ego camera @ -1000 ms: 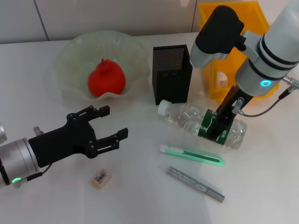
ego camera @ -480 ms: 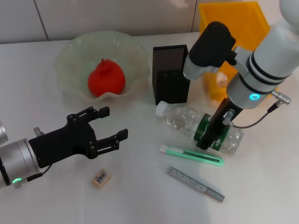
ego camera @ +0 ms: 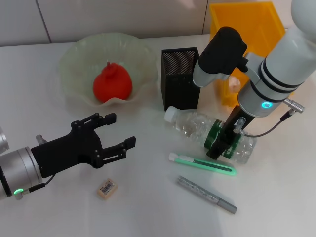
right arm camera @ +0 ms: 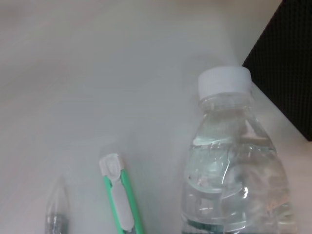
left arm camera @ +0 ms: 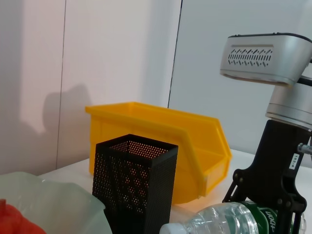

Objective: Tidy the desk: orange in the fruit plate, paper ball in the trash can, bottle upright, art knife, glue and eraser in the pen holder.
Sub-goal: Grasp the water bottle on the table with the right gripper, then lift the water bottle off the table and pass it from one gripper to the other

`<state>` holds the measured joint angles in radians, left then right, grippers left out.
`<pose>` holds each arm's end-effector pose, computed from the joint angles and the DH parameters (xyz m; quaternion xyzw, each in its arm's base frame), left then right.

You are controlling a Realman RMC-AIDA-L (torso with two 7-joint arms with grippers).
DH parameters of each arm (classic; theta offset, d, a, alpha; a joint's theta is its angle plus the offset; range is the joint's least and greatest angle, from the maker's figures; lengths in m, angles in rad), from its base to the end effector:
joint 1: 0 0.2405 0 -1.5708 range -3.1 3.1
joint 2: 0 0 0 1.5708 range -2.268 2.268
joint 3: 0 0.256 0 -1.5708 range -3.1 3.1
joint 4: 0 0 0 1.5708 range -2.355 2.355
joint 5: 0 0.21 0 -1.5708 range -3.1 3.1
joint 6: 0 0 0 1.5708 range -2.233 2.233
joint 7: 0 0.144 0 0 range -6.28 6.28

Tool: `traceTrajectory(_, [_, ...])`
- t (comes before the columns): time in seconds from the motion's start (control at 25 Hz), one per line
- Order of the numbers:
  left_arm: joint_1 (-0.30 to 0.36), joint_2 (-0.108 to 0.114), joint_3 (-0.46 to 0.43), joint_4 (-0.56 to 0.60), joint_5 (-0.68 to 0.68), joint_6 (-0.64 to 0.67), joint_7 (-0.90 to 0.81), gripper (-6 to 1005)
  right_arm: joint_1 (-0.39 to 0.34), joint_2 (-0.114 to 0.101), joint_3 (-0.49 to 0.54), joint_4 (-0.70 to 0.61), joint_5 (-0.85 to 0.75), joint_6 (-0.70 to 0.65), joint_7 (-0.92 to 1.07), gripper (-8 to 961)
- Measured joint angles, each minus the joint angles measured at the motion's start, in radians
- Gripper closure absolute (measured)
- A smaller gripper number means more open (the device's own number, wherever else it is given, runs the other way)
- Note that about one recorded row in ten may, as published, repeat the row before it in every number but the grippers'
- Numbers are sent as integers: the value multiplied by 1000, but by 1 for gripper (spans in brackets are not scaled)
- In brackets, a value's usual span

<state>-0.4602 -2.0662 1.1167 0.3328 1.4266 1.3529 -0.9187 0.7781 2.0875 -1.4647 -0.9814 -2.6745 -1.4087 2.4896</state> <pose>-0.2751 0.3026 -0.0586 -0.9241 -0.1624 -0.2906 0.1874 0.1955 0.3744 -0.0461 -0.9129 0.2796 -0.2603 0.1439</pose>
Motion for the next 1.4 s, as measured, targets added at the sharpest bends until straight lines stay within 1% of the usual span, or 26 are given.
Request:
traceTrajectory(0.2, [0, 0, 0, 0, 0, 0, 0, 185, -4, 0, -4, -3, 0, 7, 3, 128])
traceTrajectory(0.52, [3, 1, 0, 3, 0, 0, 0, 185, -36, 1, -23, -80, 11, -4, 1, 133])
traceTrajectory(0.64, [5, 1, 0, 3, 0, 0, 0, 185, -47, -3, -41, -99, 12, -5, -3, 136])
traceTrajectory(0.96, [8, 2, 0, 3, 0, 2, 0, 185, -66, -3, -43, -136, 13, -27, -15, 179])
traceTrajectory(1.0, [8, 2, -1, 3, -1, 5, 0, 185, -76, -3, -43, -155, 18, -31, -15, 179])
traceTrajectory(1.04, [8, 2, -5, 3, -4, 17, 0, 185, -101, -3, -42, -203, 34, -42, -18, 180])
traceTrajectory(1.08, [8, 2, -5, 3, -4, 17, 0, 185, -101, -3, -42, -203, 34, -42, -18, 180])
traceTrajectory(1.12, [12, 1, -17, 3, -8, 38, 0, 185, -129, -5, -33, -262, 63, -61, -32, 181])
traceTrajectory(1.16, [14, 2, -25, 3, -9, 47, 0, 185, -129, -5, -33, -262, 63, -61, -32, 181])
traceTrajectory(1.2, [14, 2, -25, 3, -9, 47, 0, 184, -146, -5, -23, -294, 79, -72, -43, 182])
traceTrajectory(1.24, [21, 1, -59, 3, -11, 75, 0, 184, -183, -5, 1, -360, 111, -93, -63, 183])
traceTrajectory(1.28, [26, 0, -80, 3, -11, 90, 0, 184, -183, -5, 1, -360, 111, -93, -63, 183])
traceTrajectory(1.32, [30, -1, -102, 3, -11, 107, 0, 184, -198, -6, 10, -380, 125, -97, -74, 184])
traceTrajectory(1.36, [30, -1, -102, 3, -11, 107, 0, 184, -221, -6, 24, -407, 147, -106, -92, 184])
traceTrajectory(1.4, [34, -1, -122, 3, -11, 121, 0, 184, -245, -6, 37, -429, 170, -107, -110, 185])
